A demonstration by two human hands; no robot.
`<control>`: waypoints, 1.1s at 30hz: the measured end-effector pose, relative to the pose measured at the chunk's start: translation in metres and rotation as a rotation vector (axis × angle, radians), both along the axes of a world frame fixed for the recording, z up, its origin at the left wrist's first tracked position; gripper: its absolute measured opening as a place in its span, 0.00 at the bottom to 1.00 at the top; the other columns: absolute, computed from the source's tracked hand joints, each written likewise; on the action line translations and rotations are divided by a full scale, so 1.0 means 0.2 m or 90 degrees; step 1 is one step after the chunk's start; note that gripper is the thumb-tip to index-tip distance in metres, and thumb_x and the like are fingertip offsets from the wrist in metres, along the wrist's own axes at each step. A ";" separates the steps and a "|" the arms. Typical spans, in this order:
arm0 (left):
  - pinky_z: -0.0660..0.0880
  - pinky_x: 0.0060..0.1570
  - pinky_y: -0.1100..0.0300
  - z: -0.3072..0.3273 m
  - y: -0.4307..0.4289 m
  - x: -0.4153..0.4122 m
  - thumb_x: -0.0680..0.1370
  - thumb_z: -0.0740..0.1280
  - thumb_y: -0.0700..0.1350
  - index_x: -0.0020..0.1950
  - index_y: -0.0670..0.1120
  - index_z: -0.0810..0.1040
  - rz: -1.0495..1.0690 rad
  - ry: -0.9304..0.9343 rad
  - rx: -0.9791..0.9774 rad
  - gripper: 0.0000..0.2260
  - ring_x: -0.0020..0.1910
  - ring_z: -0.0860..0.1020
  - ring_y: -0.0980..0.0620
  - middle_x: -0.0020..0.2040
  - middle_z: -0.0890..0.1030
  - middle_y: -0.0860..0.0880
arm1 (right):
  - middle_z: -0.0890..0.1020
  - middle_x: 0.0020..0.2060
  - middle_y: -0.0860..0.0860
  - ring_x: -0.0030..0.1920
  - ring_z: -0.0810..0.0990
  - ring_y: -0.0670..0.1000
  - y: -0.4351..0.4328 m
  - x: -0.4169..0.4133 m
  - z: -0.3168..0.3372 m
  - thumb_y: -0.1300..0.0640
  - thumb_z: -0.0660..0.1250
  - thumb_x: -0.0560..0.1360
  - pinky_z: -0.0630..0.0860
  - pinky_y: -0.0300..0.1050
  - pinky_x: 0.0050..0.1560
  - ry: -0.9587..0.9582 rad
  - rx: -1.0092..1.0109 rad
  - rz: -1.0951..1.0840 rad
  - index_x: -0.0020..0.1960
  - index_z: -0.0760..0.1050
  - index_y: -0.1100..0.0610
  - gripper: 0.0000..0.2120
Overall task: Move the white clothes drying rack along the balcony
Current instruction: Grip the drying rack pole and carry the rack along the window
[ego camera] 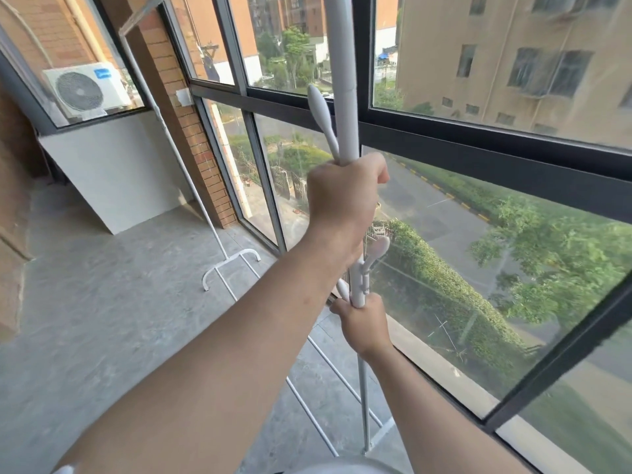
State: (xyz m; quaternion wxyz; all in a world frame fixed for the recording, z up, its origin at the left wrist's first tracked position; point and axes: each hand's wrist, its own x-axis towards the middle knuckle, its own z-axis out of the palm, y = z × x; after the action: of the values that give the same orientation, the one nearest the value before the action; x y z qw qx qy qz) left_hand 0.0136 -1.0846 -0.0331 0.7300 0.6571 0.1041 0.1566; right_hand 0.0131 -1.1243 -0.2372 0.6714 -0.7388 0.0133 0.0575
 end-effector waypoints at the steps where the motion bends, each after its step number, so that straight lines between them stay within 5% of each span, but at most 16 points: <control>1: 0.61 0.24 0.61 -0.01 -0.01 0.01 0.70 0.68 0.34 0.35 0.43 0.70 -0.006 0.003 -0.003 0.09 0.19 0.60 0.54 0.20 0.62 0.56 | 0.59 0.22 0.44 0.26 0.55 0.49 -0.01 0.01 -0.01 0.67 0.69 0.67 0.54 0.46 0.29 -0.001 0.000 0.002 0.28 0.55 0.53 0.24; 15: 0.62 0.25 0.60 -0.07 -0.03 0.06 0.72 0.70 0.33 0.29 0.44 0.68 -0.122 0.015 -0.020 0.16 0.18 0.59 0.53 0.19 0.61 0.53 | 0.61 0.25 0.53 0.29 0.58 0.51 -0.09 0.06 -0.06 0.61 0.67 0.62 0.56 0.46 0.29 -0.014 -0.017 0.024 0.29 0.61 0.60 0.14; 25: 0.61 0.26 0.59 -0.16 -0.07 0.10 0.73 0.69 0.32 0.17 0.49 0.67 -0.213 0.034 -0.009 0.27 0.20 0.60 0.52 0.18 0.62 0.53 | 0.62 0.20 0.44 0.23 0.59 0.48 -0.16 0.09 -0.13 0.66 0.69 0.67 0.58 0.40 0.25 0.020 -0.047 -0.007 0.29 0.58 0.55 0.20; 33: 0.63 0.27 0.58 -0.20 -0.10 0.12 0.73 0.70 0.32 0.17 0.49 0.67 -0.264 0.058 0.021 0.27 0.19 0.61 0.52 0.18 0.63 0.53 | 0.64 0.21 0.46 0.24 0.61 0.49 -0.20 0.11 -0.19 0.64 0.71 0.68 0.59 0.40 0.27 0.072 -0.054 -0.072 0.29 0.62 0.56 0.18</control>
State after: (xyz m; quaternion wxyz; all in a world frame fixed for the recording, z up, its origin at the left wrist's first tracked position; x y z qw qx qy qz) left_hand 0.0369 -1.1054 -0.0740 0.7300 0.6830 -0.0030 -0.0248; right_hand 0.0356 -1.1646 -0.2758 0.6397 -0.7602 0.0953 0.0608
